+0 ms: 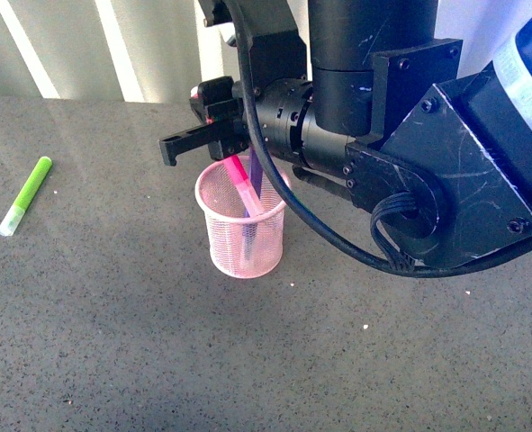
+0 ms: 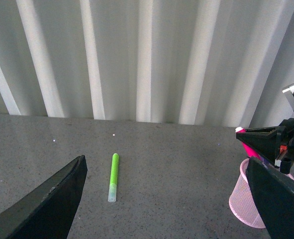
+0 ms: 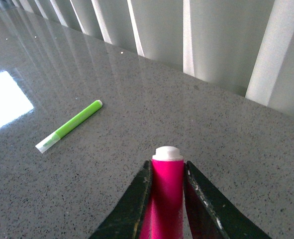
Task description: Insert purple and pink pens into pink cup
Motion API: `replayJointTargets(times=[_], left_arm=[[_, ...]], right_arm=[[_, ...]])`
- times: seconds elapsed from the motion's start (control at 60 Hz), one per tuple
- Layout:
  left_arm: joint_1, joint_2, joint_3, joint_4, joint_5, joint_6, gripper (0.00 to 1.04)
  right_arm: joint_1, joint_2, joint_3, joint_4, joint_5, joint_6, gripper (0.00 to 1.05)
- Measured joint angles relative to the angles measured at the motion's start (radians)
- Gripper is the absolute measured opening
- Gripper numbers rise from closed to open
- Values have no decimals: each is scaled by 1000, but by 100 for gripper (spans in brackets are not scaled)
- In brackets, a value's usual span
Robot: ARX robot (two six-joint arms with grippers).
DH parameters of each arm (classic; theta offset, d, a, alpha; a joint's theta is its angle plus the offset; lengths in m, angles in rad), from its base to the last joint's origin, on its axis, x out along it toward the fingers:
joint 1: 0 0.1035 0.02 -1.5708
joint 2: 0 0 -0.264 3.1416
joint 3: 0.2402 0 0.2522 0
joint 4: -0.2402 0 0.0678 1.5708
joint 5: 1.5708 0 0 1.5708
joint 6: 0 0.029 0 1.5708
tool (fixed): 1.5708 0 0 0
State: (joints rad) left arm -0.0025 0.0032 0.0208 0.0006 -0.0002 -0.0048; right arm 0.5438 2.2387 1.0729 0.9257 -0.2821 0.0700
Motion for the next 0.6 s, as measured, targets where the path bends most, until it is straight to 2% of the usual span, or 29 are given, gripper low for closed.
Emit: replayJointTargets(times=[0.3,0.433,0.466,0.55,0.6], left_arm=[[0,0,0,0,0,0,98],[0,0,0,0,0,0,98],[0,0,0,0,0,0,98],[0,0,0,0,0,0,98],[0,0,0,0,0,0,98]], right_arm=[[7,-44,-14,-2,47,51,74],[-3,-120,-40,-33,150,56,97],[-11,-148,-52,-65,183,65,100],[-44,-242,-107,-166,261,76,97],[-96,-346,-169,-304,330,116,98]])
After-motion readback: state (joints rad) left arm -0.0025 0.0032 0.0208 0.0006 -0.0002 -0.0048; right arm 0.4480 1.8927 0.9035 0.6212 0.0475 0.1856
